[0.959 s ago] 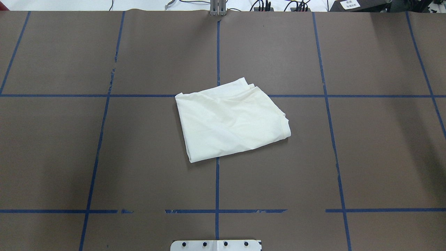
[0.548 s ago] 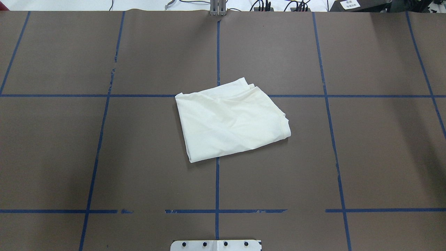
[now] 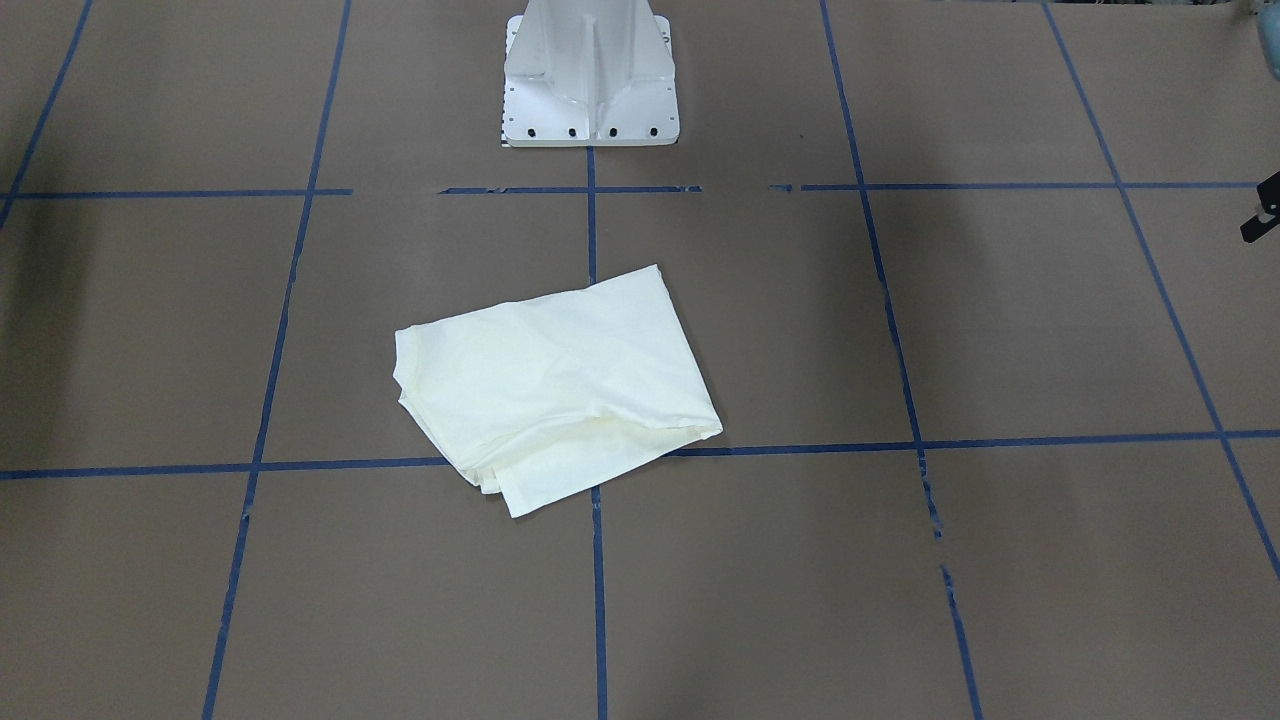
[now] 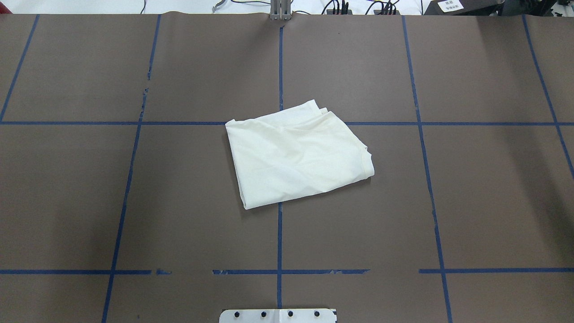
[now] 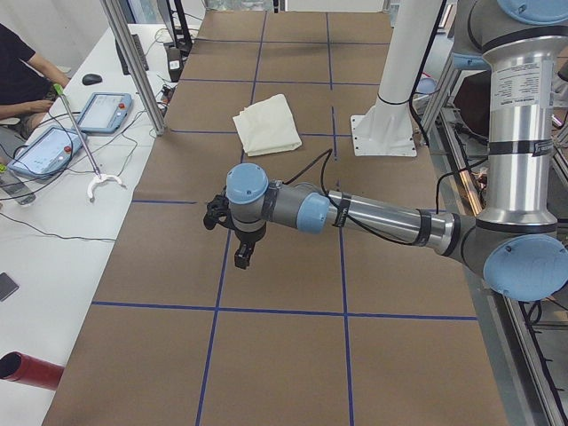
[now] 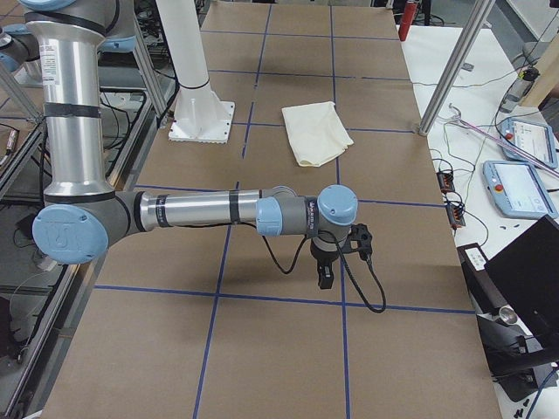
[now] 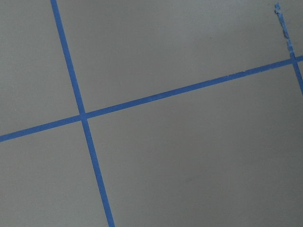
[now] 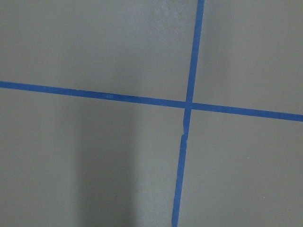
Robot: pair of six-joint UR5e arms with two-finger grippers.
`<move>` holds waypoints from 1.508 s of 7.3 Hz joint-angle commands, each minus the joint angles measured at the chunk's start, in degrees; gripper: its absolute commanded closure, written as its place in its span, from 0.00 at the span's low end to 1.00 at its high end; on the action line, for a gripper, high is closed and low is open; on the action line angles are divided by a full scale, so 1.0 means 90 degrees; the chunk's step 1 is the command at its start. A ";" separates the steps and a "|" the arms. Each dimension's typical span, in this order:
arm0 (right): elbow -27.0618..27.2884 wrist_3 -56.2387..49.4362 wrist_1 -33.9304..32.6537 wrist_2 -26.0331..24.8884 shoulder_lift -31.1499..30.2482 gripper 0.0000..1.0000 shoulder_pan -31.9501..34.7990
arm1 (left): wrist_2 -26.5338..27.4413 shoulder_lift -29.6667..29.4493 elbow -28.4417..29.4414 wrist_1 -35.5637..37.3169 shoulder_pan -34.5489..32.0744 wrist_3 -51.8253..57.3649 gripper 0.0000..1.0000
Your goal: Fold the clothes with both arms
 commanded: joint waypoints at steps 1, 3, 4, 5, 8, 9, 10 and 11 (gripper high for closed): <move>0.0019 -0.0023 0.0000 0.0122 -0.0010 0.00 0.0000 | -0.0030 -0.0011 0.0027 -0.0007 0.0000 0.0002 0.00; 0.0029 -0.0033 0.0000 0.0113 -0.0019 0.00 0.0000 | -0.0030 -0.0021 0.0046 -0.0036 0.0010 0.0011 0.00; 0.0019 -0.0023 0.0000 0.0113 -0.0029 0.00 0.0000 | -0.0030 -0.0021 0.0056 -0.0036 0.0010 0.0002 0.00; -0.0001 -0.0023 0.0000 0.0113 -0.0029 0.00 0.0000 | -0.0021 -0.0021 0.0046 -0.0026 0.0010 0.0002 0.00; -0.0001 -0.0013 0.0000 0.0122 -0.0039 0.00 0.0000 | -0.0030 -0.0031 -0.0003 -0.0026 0.0010 0.0002 0.00; 0.0019 -0.0023 0.0000 0.0132 -0.0039 0.00 0.0009 | -0.0030 -0.0021 -0.0022 -0.0026 0.0010 0.0002 0.00; 0.0009 -0.0023 -0.0010 0.0132 -0.0039 0.00 0.0010 | -0.0030 -0.0021 -0.0022 -0.0026 0.0010 0.0002 0.00; -0.0001 -0.0023 -0.0010 0.0132 -0.0049 0.00 0.0010 | -0.0030 -0.0031 -0.0032 -0.0016 0.0010 0.0002 0.00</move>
